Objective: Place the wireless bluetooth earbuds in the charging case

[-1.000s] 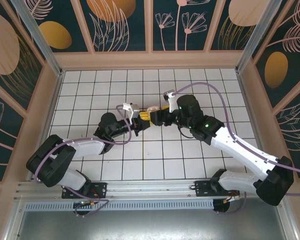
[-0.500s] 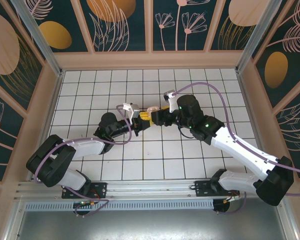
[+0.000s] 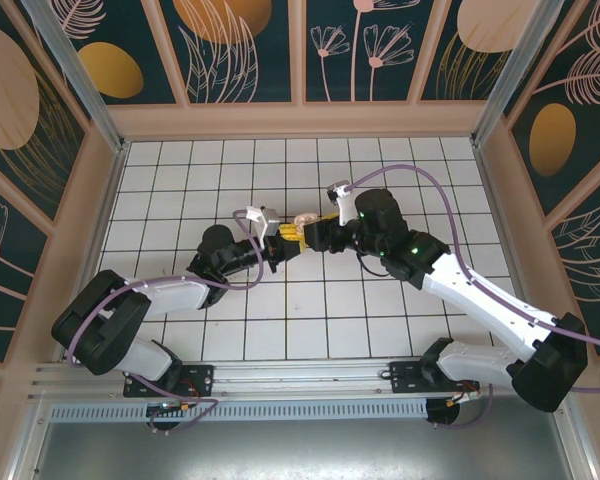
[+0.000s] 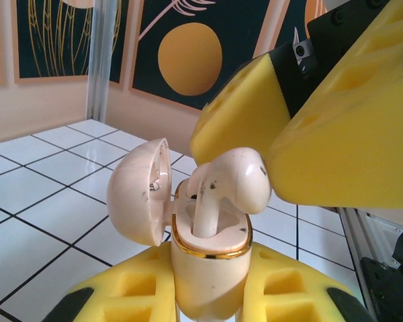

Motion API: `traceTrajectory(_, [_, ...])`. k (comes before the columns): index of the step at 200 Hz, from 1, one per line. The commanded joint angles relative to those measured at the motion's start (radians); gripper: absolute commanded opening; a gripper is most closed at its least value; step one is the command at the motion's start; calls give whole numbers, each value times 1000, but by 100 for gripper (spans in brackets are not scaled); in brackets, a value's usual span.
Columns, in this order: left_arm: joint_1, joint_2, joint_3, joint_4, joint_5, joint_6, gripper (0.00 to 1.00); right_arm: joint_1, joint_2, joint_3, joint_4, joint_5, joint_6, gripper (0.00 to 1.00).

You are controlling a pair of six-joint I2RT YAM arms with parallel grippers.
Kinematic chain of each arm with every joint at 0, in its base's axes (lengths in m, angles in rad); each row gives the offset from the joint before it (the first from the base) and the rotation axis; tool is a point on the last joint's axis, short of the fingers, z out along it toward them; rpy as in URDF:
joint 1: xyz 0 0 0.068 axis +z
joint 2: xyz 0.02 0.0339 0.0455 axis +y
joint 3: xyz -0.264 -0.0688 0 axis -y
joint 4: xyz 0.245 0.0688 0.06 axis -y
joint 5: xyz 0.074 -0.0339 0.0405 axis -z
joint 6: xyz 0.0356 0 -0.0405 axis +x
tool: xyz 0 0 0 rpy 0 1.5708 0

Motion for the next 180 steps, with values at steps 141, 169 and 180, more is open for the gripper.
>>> traceTrajectory(141, [-1, -35, 29, 14, 15, 26, 2, -5, -62, 71, 41, -137, -37, 42])
traceTrajectory(169, [-1, -35, 29, 15, 17, 26, 2, -7, -32, 85, 21, -159, -36, 32])
traceTrajectory(180, [-1, -36, 29, 16, 18, 25, 2, -7, -22, 89, 19, -167, -36, 31])
